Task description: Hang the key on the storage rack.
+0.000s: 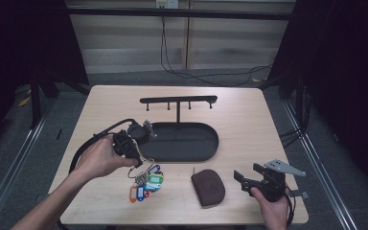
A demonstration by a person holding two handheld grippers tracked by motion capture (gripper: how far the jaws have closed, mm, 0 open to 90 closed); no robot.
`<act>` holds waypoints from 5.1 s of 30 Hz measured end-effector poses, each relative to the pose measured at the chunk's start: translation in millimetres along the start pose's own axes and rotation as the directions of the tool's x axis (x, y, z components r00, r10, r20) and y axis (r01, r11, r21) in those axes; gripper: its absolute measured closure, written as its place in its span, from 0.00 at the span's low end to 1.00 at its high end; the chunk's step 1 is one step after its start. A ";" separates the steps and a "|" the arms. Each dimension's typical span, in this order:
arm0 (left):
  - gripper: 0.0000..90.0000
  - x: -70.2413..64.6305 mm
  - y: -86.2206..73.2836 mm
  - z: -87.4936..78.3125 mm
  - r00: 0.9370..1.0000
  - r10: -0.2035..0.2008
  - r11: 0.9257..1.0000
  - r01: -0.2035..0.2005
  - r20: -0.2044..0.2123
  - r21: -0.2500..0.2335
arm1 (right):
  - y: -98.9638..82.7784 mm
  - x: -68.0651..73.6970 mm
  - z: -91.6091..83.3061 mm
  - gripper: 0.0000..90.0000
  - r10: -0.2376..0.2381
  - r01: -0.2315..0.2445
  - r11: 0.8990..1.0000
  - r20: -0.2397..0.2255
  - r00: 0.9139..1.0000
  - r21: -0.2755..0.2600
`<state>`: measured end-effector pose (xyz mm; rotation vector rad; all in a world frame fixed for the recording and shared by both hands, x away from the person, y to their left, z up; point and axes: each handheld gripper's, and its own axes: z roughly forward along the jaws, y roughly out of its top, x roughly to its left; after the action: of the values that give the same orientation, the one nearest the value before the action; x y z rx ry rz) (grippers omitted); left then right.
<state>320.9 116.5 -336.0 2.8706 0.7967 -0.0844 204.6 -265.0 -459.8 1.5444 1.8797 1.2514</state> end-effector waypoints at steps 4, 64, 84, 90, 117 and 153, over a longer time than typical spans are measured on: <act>0.98 3.0 0.0 -10.0 1.000 -0.015 1.000 0.015 0.005 -0.015 | 0.1 -0.2 -0.3 0.16 0.002 -0.002 1.000 0.001 1.000 0.000; 0.98 42.1 51.2 -97.0 0.999 -0.023 0.998 0.021 -0.030 -0.064 | 0.2 1.9 -0.4 0.16 -0.016 0.016 1.000 -0.004 1.000 0.000; 0.98 77.2 85.8 -85.2 0.997 -0.062 0.997 0.060 -0.040 -0.037 | -0.5 1.9 -1.4 0.16 0.000 0.000 1.000 -0.029 1.000 -0.005; 0.98 92.6 85.6 -78.7 0.995 -0.093 0.994 0.091 -0.038 -0.054 | -0.5 3.5 -1.0 0.16 -0.014 0.014 1.000 -0.026 1.000 0.000; 0.98 122.7 86.6 -49.1 0.986 -0.158 0.986 0.155 -0.045 -0.066 | -0.2 2.7 0.6 0.16 -0.011 0.011 1.000 -0.032 0.999 -0.001; 0.62 122.1 57.3 -61.2 0.971 -0.239 0.956 0.239 0.022 -0.168 | 0.4 0.9 0.9 0.16 -0.006 0.006 1.000 -0.025 1.000 0.000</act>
<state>455.7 140.4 -279.6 2.6043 1.0918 -0.0453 205.2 -263.7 -459.8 1.5282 1.8983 1.2741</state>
